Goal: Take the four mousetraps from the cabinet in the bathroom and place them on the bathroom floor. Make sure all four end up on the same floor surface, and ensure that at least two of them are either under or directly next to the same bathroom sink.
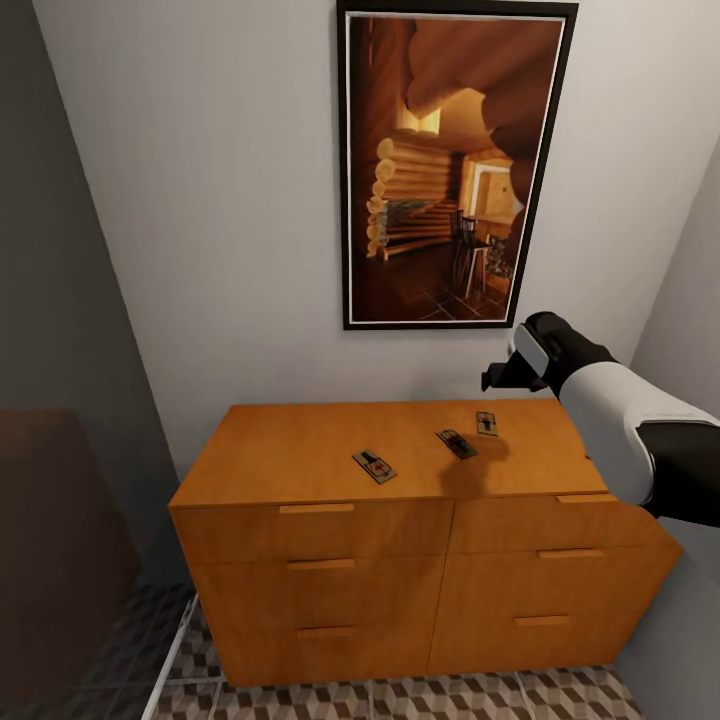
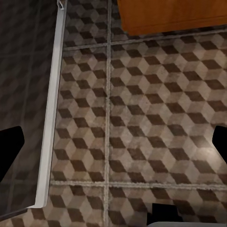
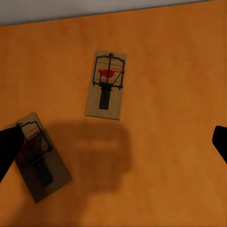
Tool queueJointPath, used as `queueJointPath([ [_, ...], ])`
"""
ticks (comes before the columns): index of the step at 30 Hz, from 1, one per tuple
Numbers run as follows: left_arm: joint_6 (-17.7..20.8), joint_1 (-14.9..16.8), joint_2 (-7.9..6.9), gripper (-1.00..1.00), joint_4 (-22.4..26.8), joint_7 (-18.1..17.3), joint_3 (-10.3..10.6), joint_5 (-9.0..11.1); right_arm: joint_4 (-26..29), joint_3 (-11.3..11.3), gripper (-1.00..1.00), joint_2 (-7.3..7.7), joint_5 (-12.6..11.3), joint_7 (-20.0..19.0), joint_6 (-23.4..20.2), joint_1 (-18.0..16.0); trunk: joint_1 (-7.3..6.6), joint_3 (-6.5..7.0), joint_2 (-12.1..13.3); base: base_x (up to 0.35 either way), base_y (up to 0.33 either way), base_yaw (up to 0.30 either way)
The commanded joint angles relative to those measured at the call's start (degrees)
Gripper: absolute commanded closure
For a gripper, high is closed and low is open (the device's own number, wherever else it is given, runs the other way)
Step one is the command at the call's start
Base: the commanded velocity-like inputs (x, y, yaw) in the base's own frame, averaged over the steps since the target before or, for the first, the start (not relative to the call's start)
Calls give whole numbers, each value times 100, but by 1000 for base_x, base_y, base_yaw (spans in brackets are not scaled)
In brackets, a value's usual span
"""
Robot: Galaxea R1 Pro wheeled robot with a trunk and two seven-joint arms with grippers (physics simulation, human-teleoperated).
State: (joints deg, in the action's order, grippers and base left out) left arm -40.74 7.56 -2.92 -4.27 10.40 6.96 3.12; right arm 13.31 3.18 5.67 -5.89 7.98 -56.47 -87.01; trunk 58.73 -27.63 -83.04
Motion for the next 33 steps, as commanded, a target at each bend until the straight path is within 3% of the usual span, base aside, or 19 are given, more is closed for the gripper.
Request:
queueJointPath([
  [1,-31,9,2,-100,-22,15,48,30,-1,33,-100,4,-62,37,-22,-2,0,-6,-3,0,0,0],
  [33,-31,13,2,-100,-22,15,46,30,-13,67,-100,17,-70,20,-13,-1,0,-56,-3,0,0,0],
])
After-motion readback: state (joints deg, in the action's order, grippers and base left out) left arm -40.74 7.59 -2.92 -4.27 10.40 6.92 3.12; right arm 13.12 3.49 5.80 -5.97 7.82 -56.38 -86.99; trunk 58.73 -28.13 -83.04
